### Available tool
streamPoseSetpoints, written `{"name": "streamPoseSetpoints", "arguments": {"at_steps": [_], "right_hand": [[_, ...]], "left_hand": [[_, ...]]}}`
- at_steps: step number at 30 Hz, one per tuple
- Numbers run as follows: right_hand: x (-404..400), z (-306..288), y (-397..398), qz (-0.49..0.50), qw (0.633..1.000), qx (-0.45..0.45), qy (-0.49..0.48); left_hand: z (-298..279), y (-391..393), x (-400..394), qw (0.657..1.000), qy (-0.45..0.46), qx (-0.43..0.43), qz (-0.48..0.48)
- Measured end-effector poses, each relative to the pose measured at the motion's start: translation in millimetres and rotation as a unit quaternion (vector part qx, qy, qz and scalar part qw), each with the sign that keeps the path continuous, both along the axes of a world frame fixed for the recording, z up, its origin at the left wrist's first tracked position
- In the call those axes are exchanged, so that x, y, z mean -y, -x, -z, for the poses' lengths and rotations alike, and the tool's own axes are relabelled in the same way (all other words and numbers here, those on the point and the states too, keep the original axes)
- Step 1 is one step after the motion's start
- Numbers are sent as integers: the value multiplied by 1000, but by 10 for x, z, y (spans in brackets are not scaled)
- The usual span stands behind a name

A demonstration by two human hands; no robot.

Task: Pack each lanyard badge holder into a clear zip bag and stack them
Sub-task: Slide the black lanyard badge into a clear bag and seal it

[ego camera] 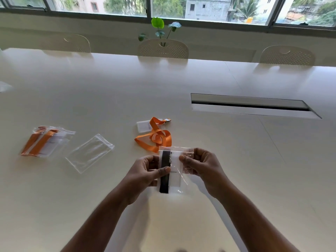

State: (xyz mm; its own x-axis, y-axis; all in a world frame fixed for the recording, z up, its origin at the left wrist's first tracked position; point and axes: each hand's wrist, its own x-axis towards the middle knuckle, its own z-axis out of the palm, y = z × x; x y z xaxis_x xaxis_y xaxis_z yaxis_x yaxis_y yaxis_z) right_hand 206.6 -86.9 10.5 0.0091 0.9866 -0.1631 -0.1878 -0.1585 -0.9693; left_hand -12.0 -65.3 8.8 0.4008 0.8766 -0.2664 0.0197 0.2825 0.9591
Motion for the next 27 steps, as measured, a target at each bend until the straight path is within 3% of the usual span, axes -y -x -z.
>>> {"name": "streamPoseSetpoints", "arguments": {"at_steps": [7, 13, 19, 22, 27], "right_hand": [[-45, 39, 240, -72, 997, -19, 15], [-209, -37, 720, -44, 999, -13, 9], [-435, -95, 1526, 5, 998, -53, 18], [-603, -84, 2014, 14, 998, -60, 30], [-910, -105, 2789, 24, 996, -66, 52]], "left_hand": [[-15, 237, -13, 998, -3, -6, -68], [-79, 679, -77, 994, -41, 3, -103], [-219, 1661, -310, 977, -105, -8, -185], [-176, 2255, -487, 944, -200, -94, -244], [-12, 3098, -776, 843, -332, -299, -300]]}}
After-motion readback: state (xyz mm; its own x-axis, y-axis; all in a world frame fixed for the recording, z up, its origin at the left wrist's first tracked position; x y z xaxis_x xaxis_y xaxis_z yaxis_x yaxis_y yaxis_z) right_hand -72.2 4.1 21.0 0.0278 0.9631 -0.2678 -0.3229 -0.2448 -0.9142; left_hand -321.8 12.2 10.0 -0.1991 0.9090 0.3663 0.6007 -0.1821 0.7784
